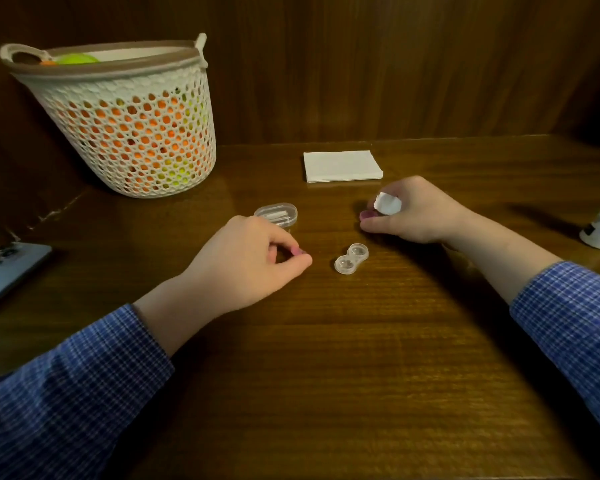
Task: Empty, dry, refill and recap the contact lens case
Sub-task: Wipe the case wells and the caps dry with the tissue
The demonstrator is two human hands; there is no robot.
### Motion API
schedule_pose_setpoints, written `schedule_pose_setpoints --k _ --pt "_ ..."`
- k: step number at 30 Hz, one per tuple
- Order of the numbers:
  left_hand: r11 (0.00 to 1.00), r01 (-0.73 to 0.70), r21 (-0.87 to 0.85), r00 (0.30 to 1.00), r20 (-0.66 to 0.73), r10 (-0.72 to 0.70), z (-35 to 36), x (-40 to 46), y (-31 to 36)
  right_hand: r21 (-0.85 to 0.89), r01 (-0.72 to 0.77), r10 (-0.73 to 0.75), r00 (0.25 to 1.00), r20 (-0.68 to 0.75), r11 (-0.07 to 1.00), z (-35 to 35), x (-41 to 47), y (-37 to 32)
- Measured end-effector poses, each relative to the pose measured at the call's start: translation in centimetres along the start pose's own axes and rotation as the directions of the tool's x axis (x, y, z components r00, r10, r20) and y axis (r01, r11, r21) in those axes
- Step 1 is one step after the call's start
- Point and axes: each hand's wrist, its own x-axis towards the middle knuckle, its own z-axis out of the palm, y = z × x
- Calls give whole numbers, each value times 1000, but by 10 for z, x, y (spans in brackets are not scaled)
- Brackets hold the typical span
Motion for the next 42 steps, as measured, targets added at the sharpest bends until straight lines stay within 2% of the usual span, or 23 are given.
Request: schedule_pose_setpoints --k 3,6,7,9,11,13,15,17,18,20,23,28,33,39,42 --pt "1000 0 26 999 33 0 -4 0 -1 -10 18 -18 1000 -23 1000 1 -1 0" --pt "988 -17 150 999 36 12 -7 -1 0 -22 52 -53 997 -55 998 1 -11 -2" --pt "978 -26 207 999 28 21 -7 0 1 3 79 -79 995 -61 997 -1 -16 -4" --pt "956 -30 292 1000 16 26 -9 -1 3 171 156 -149 987 -56 973 -4 -29 -8" --pt "954 -29 300 1000 1 30 -9 -2 5 271 278 -268 961 -71 922 -6 -44 -18" --pt "996 -12 88 997 -69 19 -8 -4 9 268 424 -405 906 -123 865 -4 -56 -30" --pt "959 49 -278 988 -125 -87 -8 -1 15 281 515 -488 857 -163 810 0 -66 -40" --pt "778 206 -593 972 34 -232 -10 1 22 344 561 -533 827 -181 753 5 -73 -46" --pt "662 267 -700 961 143 -236 -12 2 25 376 574 -548 816 -185 727 8 -77 -48" --pt "489 334 -806 941 310 -133 -13 2 27 421 598 -571 795 -203 683 9 -81 -50" --pt "363 406 -839 893 449 37 -10 -1 27 452 611 -575 784 -233 650 10 -82 -52" --pt "222 479 -849 844 515 150 -7 -2 26 470 591 -555 799 -231 655 10 -83 -53" --pt "213 463 -860 844 502 192 -6 -1 24 486 573 -537 812 -229 660 12 -84 -55" --pt "176 444 -879 872 469 140 -5 1 21 440 567 -514 822 -245 697 12 -82 -51" --pt "152 432 -889 885 450 121 -6 3 20 600 473 -468 865 -180 645 10 -79 -50"
